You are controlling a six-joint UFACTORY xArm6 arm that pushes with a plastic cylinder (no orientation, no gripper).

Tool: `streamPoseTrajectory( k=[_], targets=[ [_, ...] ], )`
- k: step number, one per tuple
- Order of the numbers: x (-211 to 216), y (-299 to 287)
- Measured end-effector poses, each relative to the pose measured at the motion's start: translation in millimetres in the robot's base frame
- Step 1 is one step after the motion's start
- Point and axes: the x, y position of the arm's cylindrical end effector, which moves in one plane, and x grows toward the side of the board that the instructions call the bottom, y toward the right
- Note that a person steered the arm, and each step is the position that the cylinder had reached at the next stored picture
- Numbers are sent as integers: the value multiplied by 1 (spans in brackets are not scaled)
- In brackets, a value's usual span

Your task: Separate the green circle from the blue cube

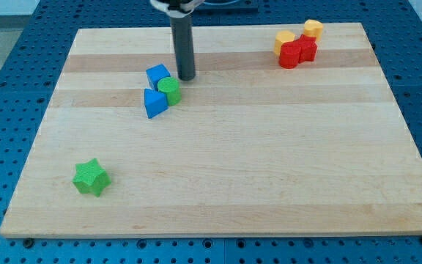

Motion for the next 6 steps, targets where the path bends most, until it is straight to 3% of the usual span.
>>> streamPoseTrajectory(
  k=[2,6],
  targets=[
    [32,-57],
    [35,-28]
  ],
)
